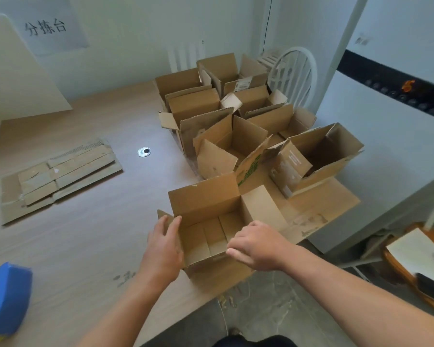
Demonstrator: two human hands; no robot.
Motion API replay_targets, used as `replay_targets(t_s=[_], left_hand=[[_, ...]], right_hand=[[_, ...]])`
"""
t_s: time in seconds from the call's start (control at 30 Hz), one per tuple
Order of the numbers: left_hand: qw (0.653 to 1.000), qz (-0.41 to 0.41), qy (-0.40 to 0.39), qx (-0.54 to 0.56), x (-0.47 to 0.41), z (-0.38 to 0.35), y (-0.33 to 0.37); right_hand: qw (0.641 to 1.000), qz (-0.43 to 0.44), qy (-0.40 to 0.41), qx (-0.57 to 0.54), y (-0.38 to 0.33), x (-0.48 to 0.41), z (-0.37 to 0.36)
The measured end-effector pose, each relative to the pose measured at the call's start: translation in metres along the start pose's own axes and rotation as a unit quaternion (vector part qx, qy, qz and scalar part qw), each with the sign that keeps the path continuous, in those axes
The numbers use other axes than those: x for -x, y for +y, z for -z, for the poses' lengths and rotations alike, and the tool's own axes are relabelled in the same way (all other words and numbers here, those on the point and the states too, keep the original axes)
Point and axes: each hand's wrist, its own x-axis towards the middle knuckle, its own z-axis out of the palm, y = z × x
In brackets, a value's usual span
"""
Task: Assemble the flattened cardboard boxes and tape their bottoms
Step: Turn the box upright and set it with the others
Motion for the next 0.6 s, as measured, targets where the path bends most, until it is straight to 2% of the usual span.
replay_targets(t_s=[0.13,0.27,0.33,0.47,0.6], left_hand=[[1.000,0.009,0.009,-0.011,0.012,-0.009,0.017],[1.000,0.021,0.005,0.008,0.020,-0.013,0.025],[0.999,0.026,0.014,0.033,0.021,-0.012,0.026],[0.991,0.042,0.070,0.102,0.024,-0.012,0.020],[0.972,0.126,0.074,0.185,0.013,-0.008,0.009]], right_hand=[[1.000,0.023,0.015,0.006,0.010,0.016,0.000],[0.996,0.014,0.006,-0.087,0.018,0.030,-0.005],[0.989,-0.024,0.030,-0.144,0.029,0.029,-0.001],[0.961,-0.141,0.133,-0.198,0.065,0.005,0.019],[0.930,-0.206,0.210,-0.218,0.097,-0.031,0.036]])
